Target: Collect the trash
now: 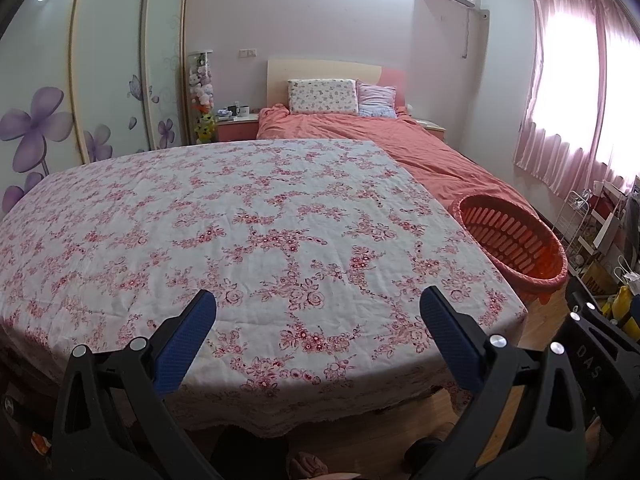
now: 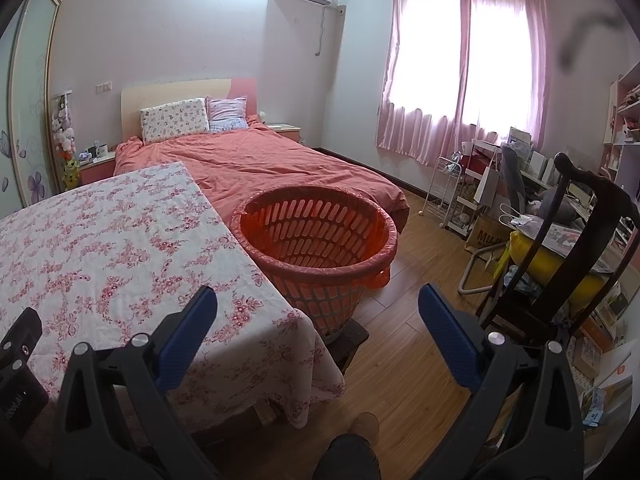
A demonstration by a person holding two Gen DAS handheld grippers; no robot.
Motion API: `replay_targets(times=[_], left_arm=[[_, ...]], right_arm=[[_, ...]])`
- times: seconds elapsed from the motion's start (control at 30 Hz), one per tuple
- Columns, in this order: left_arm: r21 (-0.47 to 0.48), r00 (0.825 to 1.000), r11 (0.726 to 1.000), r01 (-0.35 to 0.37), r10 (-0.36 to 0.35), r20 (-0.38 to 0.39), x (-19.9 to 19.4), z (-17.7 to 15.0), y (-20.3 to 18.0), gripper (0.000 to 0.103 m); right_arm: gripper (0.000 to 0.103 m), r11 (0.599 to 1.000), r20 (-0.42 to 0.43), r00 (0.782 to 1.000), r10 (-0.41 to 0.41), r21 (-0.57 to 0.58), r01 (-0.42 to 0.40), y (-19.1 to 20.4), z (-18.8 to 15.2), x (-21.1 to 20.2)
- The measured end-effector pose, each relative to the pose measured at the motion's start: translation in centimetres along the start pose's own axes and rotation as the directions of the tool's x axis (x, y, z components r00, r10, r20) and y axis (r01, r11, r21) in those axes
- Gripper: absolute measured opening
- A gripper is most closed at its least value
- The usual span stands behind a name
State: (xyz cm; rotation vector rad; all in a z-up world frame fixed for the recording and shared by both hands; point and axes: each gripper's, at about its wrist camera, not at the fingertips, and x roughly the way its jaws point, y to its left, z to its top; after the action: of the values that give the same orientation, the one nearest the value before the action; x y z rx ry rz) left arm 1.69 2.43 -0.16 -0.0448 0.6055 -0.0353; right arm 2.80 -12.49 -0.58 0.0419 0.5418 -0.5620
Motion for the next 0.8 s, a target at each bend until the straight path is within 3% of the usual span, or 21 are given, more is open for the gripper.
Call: replay_targets(times=[0.8], left_arm=[[-0.007, 1.0, 1.0, -0.003, 0.002, -0.011, 0.13, -0.02, 0.24, 0.1]], right_arm=[[0.098, 1.0, -0.001, 1.0, 0.001, 0.003, -0.001, -0.34, 0.14, -0.01]])
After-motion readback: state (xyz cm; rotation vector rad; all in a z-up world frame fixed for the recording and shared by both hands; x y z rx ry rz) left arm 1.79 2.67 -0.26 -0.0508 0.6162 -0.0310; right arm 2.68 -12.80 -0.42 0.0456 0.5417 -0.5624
